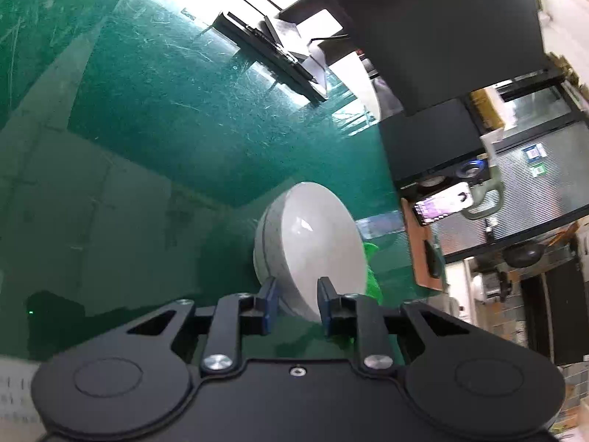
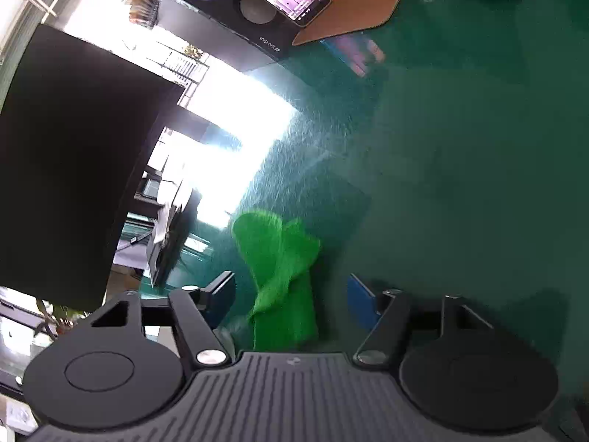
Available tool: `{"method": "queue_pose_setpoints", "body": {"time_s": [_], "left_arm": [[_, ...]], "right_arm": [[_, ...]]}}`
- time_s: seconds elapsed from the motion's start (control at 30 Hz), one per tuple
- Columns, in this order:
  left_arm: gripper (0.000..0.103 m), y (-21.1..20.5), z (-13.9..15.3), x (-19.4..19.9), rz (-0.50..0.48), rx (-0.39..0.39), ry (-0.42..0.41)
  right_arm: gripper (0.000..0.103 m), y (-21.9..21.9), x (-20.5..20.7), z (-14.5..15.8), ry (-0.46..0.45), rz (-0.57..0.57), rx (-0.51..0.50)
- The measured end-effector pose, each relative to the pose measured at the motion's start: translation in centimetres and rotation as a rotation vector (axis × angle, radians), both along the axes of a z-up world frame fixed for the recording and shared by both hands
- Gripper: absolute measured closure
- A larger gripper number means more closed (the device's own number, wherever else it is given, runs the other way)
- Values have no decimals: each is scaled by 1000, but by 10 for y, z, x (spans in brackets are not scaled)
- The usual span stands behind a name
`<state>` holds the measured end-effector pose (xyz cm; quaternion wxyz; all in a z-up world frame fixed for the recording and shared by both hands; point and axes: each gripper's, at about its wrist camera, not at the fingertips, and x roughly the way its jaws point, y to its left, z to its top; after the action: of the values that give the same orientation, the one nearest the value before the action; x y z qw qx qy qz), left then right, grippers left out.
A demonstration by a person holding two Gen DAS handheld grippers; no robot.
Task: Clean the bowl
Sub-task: 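Grasp the white bowl rim with the left tool while the right tool grasps the green cloth, then lift and tilt the bowl with the left tool while the right tool brings the cloth to it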
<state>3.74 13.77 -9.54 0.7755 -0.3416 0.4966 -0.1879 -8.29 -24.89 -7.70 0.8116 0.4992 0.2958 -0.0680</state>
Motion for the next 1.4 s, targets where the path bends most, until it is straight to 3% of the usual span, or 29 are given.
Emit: {"method": "queue_pose_setpoints", "body": {"time_s": [0.13, 0.2, 0.4, 0.47, 0.5, 0.53, 0.7, 0.77, 0.83, 0.87, 0.97, 1.0, 1.03, 1.07, 1.1, 1.13, 1.17, 1.2, 1.3, 1.4], "left_arm": [[80, -9, -5, 10, 29, 13, 2], [80, -11, -5, 13, 42, 11, 15], [78, -20, -1, 23, 52, 74, 33], [78, -26, -3, 29, 30, 106, 40], [78, -27, -3, 30, 24, 115, 43], [78, -29, -4, 31, 18, 130, 48], [83, -42, -4, 38, -21, 192, 54], [85, -45, -2, 38, -17, 216, 56], [87, -50, 1, 37, -21, 258, 56], [89, -54, 3, 36, -27, 287, 53], [90, -63, 7, 33, -35, 353, 37], [90, -64, 7, 31, -26, 353, 38], [90, -64, 7, 29, -19, 352, 39], [89, -64, 7, 28, -14, 350, 42], [89, -64, 7, 27, -9, 349, 46], [89, -64, 7, 26, -7, 350, 49], [89, -64, 8, 26, -10, 355, 51], [89, -65, 9, 27, -13, 361, 52], [89, -68, 11, 27, -15, 378, 57], [89, -69, 12, 28, -22, 387, 58]], "right_arm": [[24, -2, 20, -5, -67, 64, -19], [24, 3, 30, -5, -101, 133, -93], [26, 25, 48, 9, -83, 231, -332], [53, 32, 53, 10, -79, 273, -402], [97, 35, 58, 9, -69, 297, -425], [103, 33, 63, 6, -53, 318, -411], [102, 10, 74, 0, -19, 356, -221], [102, -9, 75, -8, -16, 304, -48], [102, -28, 73, -24, -2, 240, 200], [102, -31, 71, -29, -2, 229, 258], [101, -34, 62, -36, 19, 208, 300], [95, -35, 60, -33, 26, 203, 276], [91, -34, 58, -21, 7, 221, 158], [70, -30, 54, 0, -33, 254, -43], [42, -27, 52, 9, -57, 269, -149], [37, -21, 49, 17, -79, 279, -264], [38, -11, 41, 29, -135, 327, -447], [41, -4, 36, 35, -174, 371, -533], [57, 8, 36, 36, -208, 517, -580], [62, 23, 45, 29, -168, 619, -660]]}}
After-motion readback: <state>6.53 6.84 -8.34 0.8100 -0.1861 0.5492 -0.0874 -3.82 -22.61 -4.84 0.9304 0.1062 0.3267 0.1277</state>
